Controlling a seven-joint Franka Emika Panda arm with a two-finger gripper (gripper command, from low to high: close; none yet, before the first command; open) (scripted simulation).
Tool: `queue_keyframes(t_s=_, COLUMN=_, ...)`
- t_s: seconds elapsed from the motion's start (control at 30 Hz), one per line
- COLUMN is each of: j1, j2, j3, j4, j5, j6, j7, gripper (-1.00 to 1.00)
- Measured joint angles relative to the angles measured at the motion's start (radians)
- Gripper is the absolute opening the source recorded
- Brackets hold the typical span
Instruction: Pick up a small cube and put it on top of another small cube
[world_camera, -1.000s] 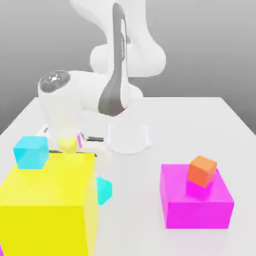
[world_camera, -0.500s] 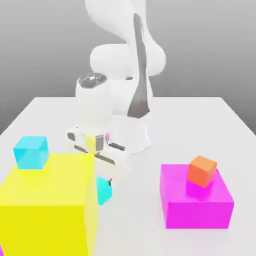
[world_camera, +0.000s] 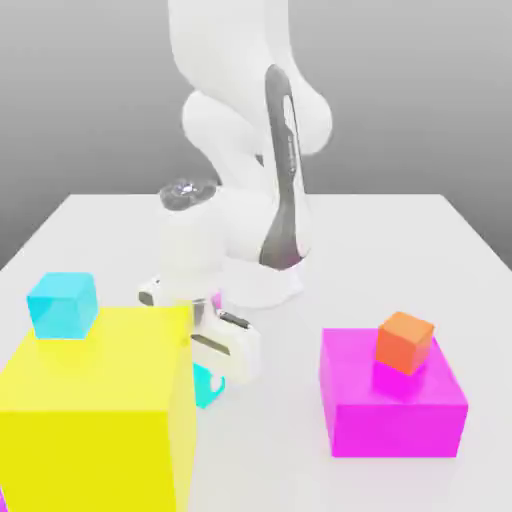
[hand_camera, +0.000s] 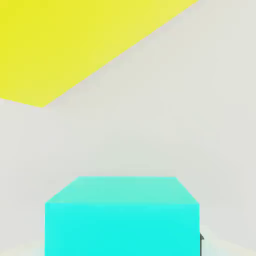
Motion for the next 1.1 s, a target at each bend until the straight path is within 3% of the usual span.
queue_keyframes(t_s=0.17, j1=-0.032, j2=-0.176, j3=-0.008, j4=-0.03, j5=-0.139, j6=-0.144, j7=0.1, gripper=-1.0)
queue_keyframes(t_s=0.43, j1=0.123, j2=-0.318, j3=0.005, j4=0.154, j5=0.131, j6=-0.421, j7=0.125, gripper=-1.0)
queue_keyframes(t_s=0.53, j1=0.123, j2=-0.352, j3=0.001, j4=0.256, j5=0.163, j6=-0.55, j7=0.172, gripper=-1.0)
queue_keyframes(t_s=0.93, j1=-0.118, j2=-0.382, j3=-0.057, j4=0.637, j5=-0.106, j6=-1.004, j7=0.477, gripper=-1.0)
queue_keyframes(t_s=1.1, j1=-0.153, j2=-0.318, j3=-0.072, j4=0.576, j5=-0.15, j6=-0.89, j7=0.5, gripper=-1.0)
